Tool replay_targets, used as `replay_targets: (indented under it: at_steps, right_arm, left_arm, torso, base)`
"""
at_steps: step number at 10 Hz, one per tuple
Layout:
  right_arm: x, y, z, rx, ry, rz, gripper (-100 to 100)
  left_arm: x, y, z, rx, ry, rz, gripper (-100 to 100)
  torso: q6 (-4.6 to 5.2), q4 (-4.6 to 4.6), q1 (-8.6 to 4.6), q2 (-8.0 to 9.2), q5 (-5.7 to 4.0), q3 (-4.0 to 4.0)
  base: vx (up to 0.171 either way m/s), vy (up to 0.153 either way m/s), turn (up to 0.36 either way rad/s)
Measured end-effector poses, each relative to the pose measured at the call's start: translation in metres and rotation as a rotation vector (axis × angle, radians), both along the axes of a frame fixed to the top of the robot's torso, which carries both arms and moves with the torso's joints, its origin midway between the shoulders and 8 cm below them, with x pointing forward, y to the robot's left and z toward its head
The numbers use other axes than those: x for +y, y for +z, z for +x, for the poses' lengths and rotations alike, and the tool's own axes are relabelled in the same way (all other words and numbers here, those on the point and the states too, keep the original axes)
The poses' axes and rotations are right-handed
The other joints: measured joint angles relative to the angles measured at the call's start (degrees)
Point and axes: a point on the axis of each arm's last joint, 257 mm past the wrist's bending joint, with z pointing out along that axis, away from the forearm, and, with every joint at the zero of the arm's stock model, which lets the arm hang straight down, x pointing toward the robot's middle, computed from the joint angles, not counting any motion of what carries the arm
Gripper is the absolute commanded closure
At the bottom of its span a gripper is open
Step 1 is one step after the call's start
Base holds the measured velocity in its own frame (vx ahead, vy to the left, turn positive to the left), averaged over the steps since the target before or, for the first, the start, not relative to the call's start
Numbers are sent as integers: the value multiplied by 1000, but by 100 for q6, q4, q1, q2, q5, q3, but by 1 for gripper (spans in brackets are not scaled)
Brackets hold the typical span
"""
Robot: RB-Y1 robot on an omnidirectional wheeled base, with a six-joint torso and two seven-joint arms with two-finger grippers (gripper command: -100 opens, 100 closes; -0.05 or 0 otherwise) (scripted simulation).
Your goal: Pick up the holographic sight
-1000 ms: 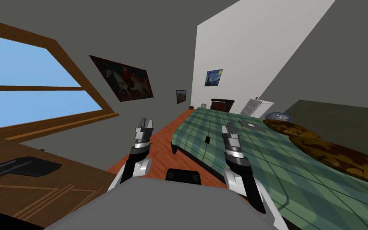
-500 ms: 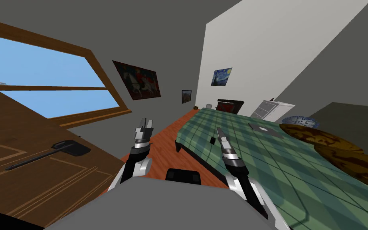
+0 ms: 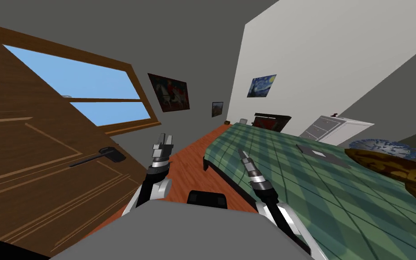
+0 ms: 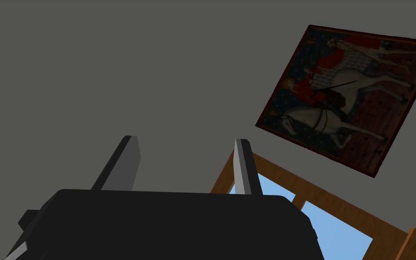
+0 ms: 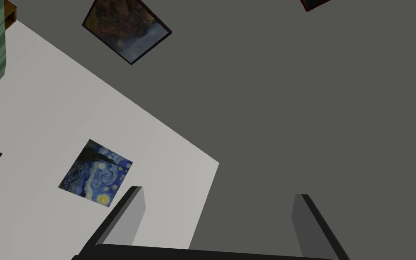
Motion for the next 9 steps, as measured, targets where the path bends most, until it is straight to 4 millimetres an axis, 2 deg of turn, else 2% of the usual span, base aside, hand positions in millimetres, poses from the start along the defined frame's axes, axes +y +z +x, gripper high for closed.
replay_targets:
  at_steps: [5, 9]
  right_arm:
    - [8, -57, -2, 109, 11, -191, -100]
    - [4, -108, -8, 201, 28, -362, -100]
  left_arm:
    - [0, 0, 0, 0, 0, 0, 0]
    - [0, 0, 0, 0, 0, 0, 0]
  torso:
    - [5, 0, -4, -1, 0, 0]
    - [6, 0, -5, -4, 0, -2]
  base:
    - [-37, 44, 199]
    - [-27, 47, 204]
